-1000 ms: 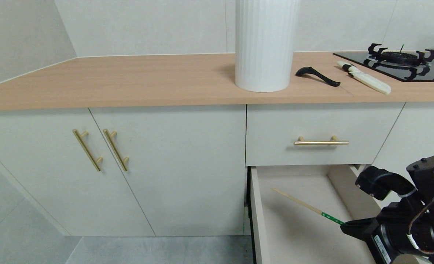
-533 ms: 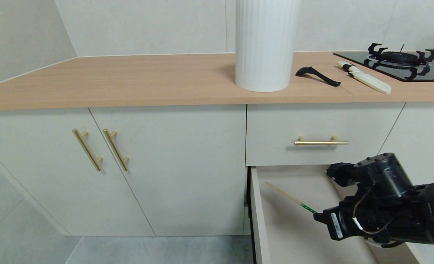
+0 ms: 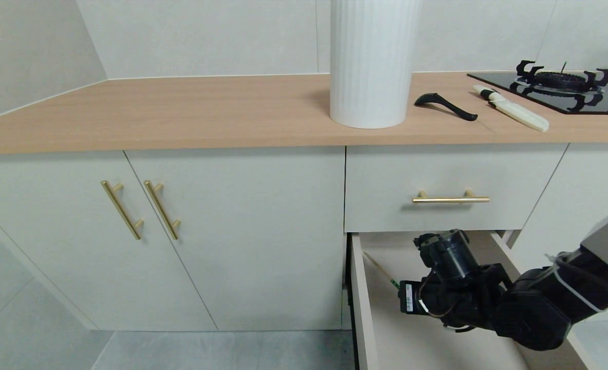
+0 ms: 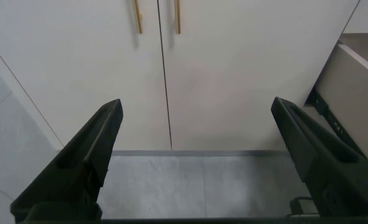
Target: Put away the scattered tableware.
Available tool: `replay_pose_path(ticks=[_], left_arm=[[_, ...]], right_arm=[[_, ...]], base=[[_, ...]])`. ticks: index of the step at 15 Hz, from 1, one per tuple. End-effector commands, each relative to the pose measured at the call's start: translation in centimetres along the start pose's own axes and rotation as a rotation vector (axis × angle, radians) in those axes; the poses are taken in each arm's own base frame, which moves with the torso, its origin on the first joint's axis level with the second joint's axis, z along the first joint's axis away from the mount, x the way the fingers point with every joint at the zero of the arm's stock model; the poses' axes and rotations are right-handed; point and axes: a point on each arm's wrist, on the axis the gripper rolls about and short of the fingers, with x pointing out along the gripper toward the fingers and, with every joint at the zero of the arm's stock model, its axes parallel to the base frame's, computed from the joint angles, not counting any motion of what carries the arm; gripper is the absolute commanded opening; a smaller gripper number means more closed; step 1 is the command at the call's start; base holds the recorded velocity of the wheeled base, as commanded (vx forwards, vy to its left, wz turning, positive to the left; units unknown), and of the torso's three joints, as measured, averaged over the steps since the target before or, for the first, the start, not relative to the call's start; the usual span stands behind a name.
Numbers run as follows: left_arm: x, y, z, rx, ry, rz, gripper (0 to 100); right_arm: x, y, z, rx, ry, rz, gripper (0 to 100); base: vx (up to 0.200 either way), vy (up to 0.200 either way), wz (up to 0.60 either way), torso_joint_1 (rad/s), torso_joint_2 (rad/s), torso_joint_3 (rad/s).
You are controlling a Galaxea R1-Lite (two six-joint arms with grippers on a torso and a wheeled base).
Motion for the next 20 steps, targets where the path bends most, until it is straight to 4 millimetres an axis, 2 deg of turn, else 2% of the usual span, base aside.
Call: replay_pose_path(ticks=[1,4,6,10,13,20], left_arm=[[0.0,0.0,0.0,-0.001,0.000,0.001,100],[0.0,0.0,0.0,0.000,0.000,0.001,100],[0.0,0.0,0.0,0.000,0.000,0.001,100],[0.0,0.0,0.0,0.000,0.000,0.001,100],[0.0,0.0,0.0,0.000,0.000,0.001,100],[0.0,0.0,0.0,0.000,0.000,0.001,100]], right_arm=[[2.3,-0.5,-1.4,-0.016,0.024,-0.076,0],[3.2,-0.9,-2.3,-0.073,0.030,-0.152,0],[4.6,-2.0,-4.2,-0.145,0.089,-0.231,0],[6.8,-2.7,-6.0,-0.161,0.113,-0.267,0],[7.5,-2.9,-6.4,-0.159,0.116,-0.269,0],[7.5,-2.9,-6.4,-0.157,0.114,-0.268,0]], base=[[0.000,0.000,0.00,0.000,0.00,0.000],[0.000,0.000,0.00,0.000,0.00,0.000],[0.000,0.000,0.00,0.000,0.00,0.000],[0.000,0.000,0.00,0.000,0.00,0.000],[0.000,0.000,0.00,0.000,0.00,0.000],[0.000,0.000,0.00,0.000,0.00,0.000]])
